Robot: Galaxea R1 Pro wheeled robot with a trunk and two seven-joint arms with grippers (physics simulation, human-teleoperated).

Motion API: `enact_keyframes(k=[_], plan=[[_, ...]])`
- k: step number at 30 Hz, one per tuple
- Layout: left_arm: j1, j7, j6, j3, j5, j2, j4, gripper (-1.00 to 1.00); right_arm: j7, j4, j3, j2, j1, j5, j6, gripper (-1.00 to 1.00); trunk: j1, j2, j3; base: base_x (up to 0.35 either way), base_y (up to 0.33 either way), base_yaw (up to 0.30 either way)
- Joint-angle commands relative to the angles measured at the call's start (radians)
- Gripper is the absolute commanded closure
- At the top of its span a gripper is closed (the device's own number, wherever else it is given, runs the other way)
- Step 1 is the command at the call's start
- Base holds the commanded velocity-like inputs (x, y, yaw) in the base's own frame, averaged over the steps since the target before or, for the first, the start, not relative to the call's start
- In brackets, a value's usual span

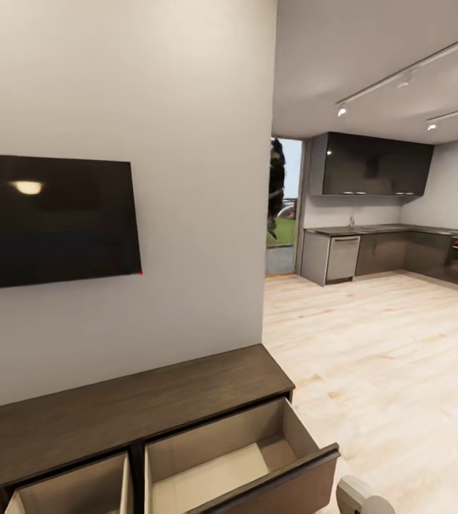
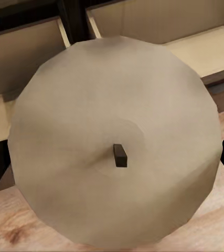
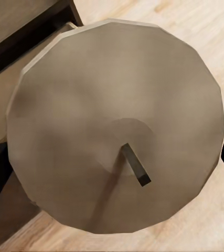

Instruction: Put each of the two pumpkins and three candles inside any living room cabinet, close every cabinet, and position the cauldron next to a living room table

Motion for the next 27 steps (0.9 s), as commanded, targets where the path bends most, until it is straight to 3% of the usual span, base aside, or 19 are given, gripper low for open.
enact_keyframes(k=[1, 16, 27], plan=[[0.0, 0.001, 0.005, 0.001, 0.007, 0.0, -0.002, 1.0, 0.007, -0.002, -0.002, 0.0, 0.0, -0.008, 0.006, 1.0, 0.001, 0.0, -0.001, 0.203, -0.124, 0.0], [0.0, 0.001, 0.004, 0.001, 0.007, 0.001, -0.002, 1.0, 0.008, -0.002, 0.0, 0.0, 0.0, -0.007, 0.007, 1.0, 0.001, 0.0, -0.001, 0.076, -0.063, 0.02], [0.0, 0.001, -0.019, 0.001, 0.006, 0.001, 0.0, 1.0, 0.009, -0.002, 0.001, 0.0, 0.0, -0.008, 0.007, 1.0, 0.001, 0.0, -0.001, 0.23, -0.041, 0.0]])
